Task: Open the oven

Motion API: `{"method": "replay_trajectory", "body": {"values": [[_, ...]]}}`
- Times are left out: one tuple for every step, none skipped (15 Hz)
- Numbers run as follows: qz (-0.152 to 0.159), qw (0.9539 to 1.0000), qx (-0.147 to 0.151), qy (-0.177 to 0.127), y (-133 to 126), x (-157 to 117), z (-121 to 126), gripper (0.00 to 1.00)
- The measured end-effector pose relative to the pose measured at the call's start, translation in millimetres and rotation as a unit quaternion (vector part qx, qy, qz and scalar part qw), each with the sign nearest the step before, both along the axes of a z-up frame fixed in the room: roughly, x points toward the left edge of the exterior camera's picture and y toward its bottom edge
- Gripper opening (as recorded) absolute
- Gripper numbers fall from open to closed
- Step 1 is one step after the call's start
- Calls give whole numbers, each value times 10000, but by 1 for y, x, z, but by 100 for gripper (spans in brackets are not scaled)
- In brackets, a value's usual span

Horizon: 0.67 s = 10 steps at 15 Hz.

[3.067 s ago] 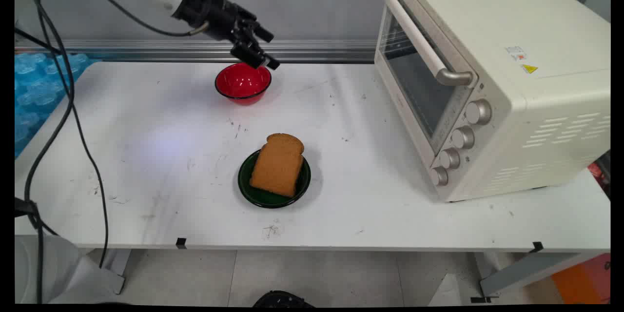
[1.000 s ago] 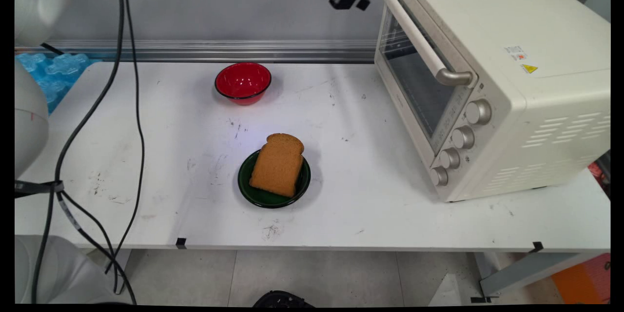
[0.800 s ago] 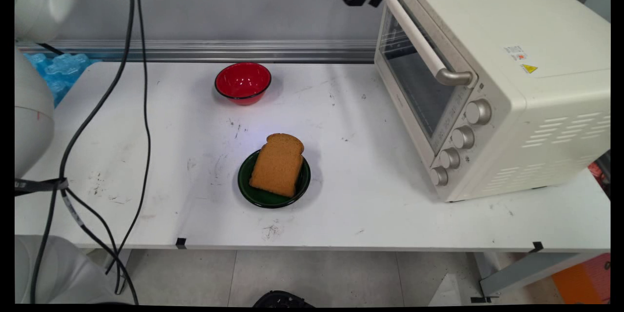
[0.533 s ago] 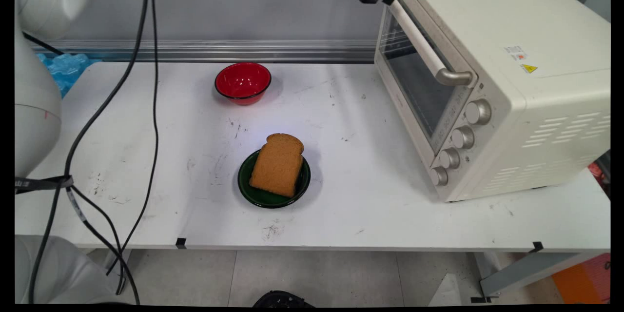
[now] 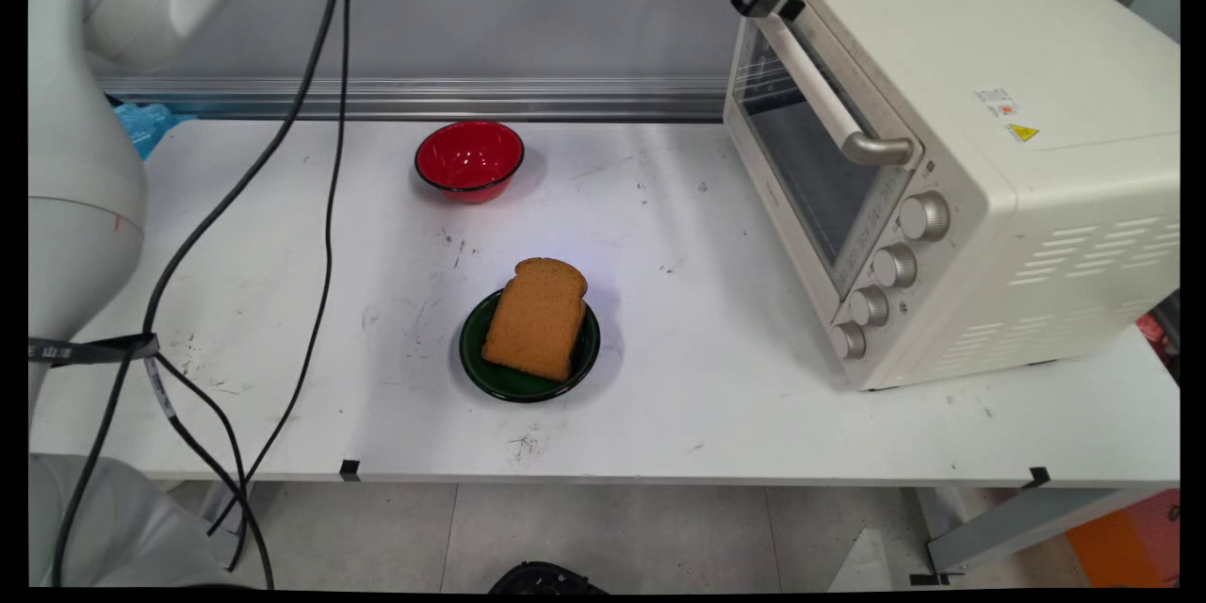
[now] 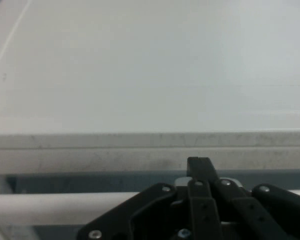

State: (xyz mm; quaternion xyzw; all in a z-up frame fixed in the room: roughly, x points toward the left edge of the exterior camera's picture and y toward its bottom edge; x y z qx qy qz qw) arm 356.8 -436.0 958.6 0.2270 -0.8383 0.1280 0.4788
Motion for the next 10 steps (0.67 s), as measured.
{"method": "replay_trajectory", "body": {"values": [[-7, 10000, 16, 0, -2, -3, -2, 0], [-13, 10000, 26, -1, -3, -5, -4, 0], [-22, 10000, 42, -3, -5, -8, -7, 0], [-27, 10000, 51, -5, -6, -9, -8, 0], [-35, 10000, 68, -10, -8, -12, -11, 0], [-41, 10000, 83, -15, -10, -15, -14, 0], [-44, 9999, 97, -21, -11, -16, -16, 0], [-48, 9999, 108, -25, -12, -18, -19, 0], [-53, 9999, 120, -32, -13, -20, -21, 0], [-55, 9999, 132, -38, -14, -21, -23, 0]]}}
